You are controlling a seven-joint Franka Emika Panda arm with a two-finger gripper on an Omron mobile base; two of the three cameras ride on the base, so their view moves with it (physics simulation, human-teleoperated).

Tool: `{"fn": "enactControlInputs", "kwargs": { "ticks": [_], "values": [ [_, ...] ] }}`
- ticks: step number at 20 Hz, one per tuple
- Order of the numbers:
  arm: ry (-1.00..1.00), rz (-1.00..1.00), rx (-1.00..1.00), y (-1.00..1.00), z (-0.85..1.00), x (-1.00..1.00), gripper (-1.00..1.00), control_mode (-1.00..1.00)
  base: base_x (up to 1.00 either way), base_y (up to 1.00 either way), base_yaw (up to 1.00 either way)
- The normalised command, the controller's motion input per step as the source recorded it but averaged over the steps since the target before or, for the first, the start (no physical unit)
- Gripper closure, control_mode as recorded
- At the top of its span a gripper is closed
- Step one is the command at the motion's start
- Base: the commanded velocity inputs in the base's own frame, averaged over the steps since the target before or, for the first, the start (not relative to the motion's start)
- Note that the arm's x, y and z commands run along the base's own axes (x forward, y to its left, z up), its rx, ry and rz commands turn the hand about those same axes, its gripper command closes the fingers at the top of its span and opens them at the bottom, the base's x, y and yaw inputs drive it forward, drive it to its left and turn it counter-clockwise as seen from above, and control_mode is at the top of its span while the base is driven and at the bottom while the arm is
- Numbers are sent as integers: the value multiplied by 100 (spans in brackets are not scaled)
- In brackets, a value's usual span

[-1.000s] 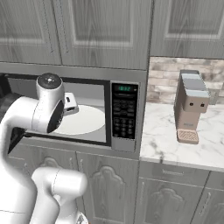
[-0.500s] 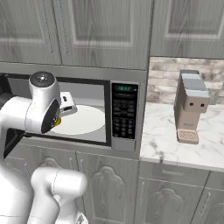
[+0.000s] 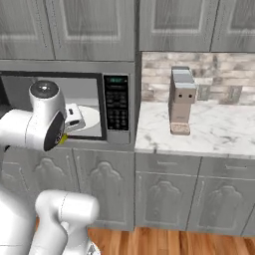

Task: Pick the cup of tea, navigate to the dining table, and place it on the saucer.

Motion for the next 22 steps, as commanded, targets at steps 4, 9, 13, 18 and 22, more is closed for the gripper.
{"fn": "enactControlInputs", "kwargs": {
  "ticks": [4, 9, 13, 18, 22],
  "values": [
    [0, 0, 0, 0, 0, 0, 100, 100, -9, -61, -67],
    [0, 0, 0, 0, 0, 0, 100, 100, 0, -14, -91],
    [0, 0, 0, 0, 0, 0, 100, 100, 6, -1, -86],
    [0, 0, 0, 0, 0, 0, 100, 100, 14, 4, -72],
    [0, 0, 0, 0, 0, 0, 100, 100, 0, 16, -64]
  ]
}}
